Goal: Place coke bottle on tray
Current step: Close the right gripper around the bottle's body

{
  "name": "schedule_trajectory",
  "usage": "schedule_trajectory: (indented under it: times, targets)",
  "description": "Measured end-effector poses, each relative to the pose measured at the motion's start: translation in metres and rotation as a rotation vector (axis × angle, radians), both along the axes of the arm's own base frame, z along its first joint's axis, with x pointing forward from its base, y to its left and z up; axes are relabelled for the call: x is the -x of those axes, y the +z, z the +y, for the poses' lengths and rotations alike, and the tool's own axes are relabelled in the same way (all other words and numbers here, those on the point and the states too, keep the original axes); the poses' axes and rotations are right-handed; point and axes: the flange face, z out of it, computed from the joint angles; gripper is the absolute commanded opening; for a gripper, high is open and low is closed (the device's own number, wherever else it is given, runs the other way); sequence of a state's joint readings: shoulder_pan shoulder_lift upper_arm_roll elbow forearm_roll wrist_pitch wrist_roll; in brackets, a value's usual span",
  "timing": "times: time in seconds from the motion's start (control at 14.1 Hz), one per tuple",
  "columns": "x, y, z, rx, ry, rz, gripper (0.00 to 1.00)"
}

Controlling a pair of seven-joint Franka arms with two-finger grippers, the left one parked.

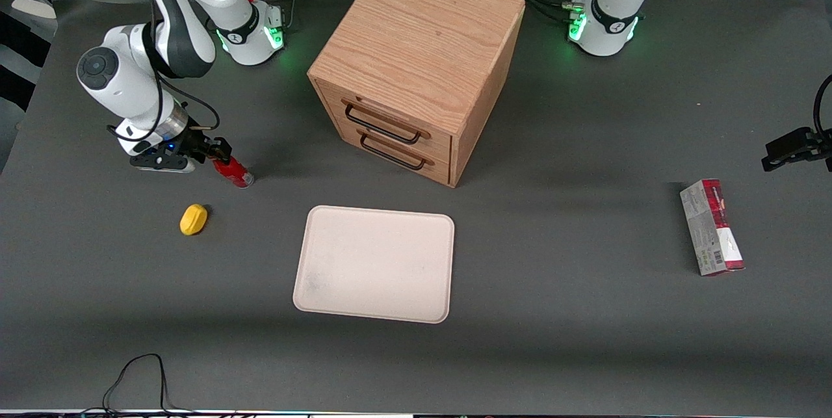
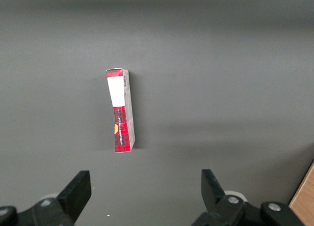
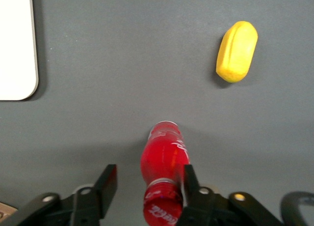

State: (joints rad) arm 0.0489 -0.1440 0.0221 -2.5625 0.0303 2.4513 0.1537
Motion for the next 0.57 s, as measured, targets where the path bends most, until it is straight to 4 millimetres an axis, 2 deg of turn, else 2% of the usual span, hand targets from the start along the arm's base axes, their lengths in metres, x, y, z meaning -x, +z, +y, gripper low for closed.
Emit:
schedule_trajectory:
  times: [0.07, 0.57]
  targets:
    - [0.0, 0.0001, 0.0002, 0.0, 0.0, 0.0, 0.02]
    - [0.0005, -0.0005, -0.0003, -0.001, -0.002, 0.001, 0.0]
